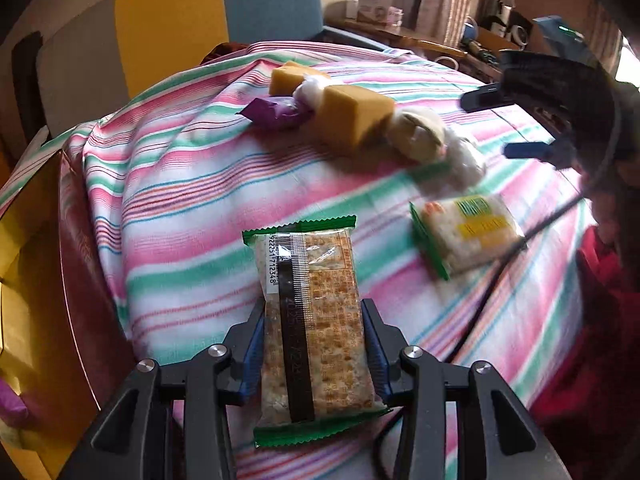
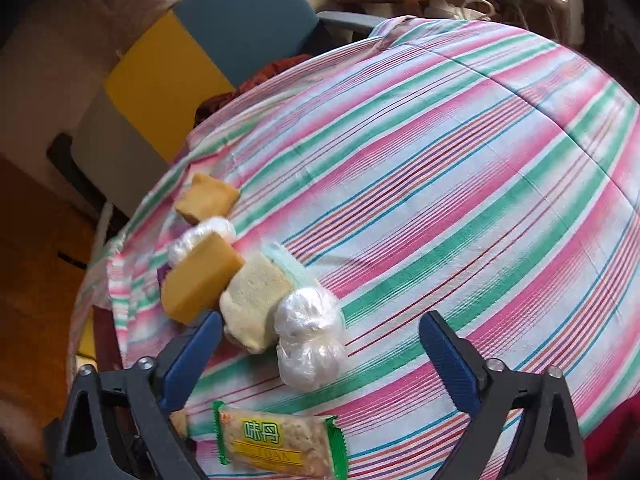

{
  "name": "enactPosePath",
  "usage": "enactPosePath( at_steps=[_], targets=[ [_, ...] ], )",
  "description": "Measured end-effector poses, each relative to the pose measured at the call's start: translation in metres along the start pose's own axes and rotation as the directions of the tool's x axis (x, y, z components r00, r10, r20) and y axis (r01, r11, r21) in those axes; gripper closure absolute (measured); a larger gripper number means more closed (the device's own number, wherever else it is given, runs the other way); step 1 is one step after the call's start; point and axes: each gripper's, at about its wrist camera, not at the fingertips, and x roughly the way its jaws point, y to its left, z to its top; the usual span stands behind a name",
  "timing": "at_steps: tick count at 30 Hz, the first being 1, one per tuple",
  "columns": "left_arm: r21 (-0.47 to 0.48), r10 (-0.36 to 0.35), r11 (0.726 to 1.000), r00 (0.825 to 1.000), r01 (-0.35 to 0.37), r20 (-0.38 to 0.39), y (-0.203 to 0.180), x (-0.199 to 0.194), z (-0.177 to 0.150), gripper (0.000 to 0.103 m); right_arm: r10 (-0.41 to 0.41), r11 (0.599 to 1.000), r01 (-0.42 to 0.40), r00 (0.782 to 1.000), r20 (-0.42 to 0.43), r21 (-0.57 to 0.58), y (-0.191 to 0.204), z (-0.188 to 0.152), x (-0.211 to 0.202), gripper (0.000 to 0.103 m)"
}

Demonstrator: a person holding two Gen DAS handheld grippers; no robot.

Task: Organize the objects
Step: 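Hold the cracker packet in left tool while right tool grasps plastic-wrapped white bundle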

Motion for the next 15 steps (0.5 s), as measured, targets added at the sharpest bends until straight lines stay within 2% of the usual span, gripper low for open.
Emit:
enactPosePath(
  at_steps=[6,9,11,13,15],
  targets=[
    [-0.003,-0.019,1.000,0.999,0.019,0.028,0.004,-0.004,-0.007,0.058,-0.090,0.993,0.088,0.996,-0.019,-0.074,0.006,-0.004,0.014,0.028],
    [-0.006,-0.026,1.000,0.999,0.026,0.028,0.005,-0.003,-0.008,0.058,-0.097,0.992,0.090,0.992,-0.077,-0.087,0.005,-0.005,0.031,0.032],
    [-0.006,-0.031,0.999,0.999,0.031,0.025,0.006,-0.001,-0.007,0.058,-0.132,0.986,0.123,0.989,-0.070,-0.117,0.007,-0.005,0.036,0.033],
    [-0.003,-0.032,0.999,0.999,0.032,0.018,0.007,0.000,-0.006,0.057,-0.188,0.975,0.180,0.980,-0.058,-0.128,0.007,-0.005,0.040,0.049],
    [-0.010,-0.034,0.999,0.999,0.034,0.016,0.007,0.001,-0.005,0.057,-0.232,0.963,0.221,0.971,-0.051,-0.155,0.008,-0.006,0.042,0.054]
  ],
)
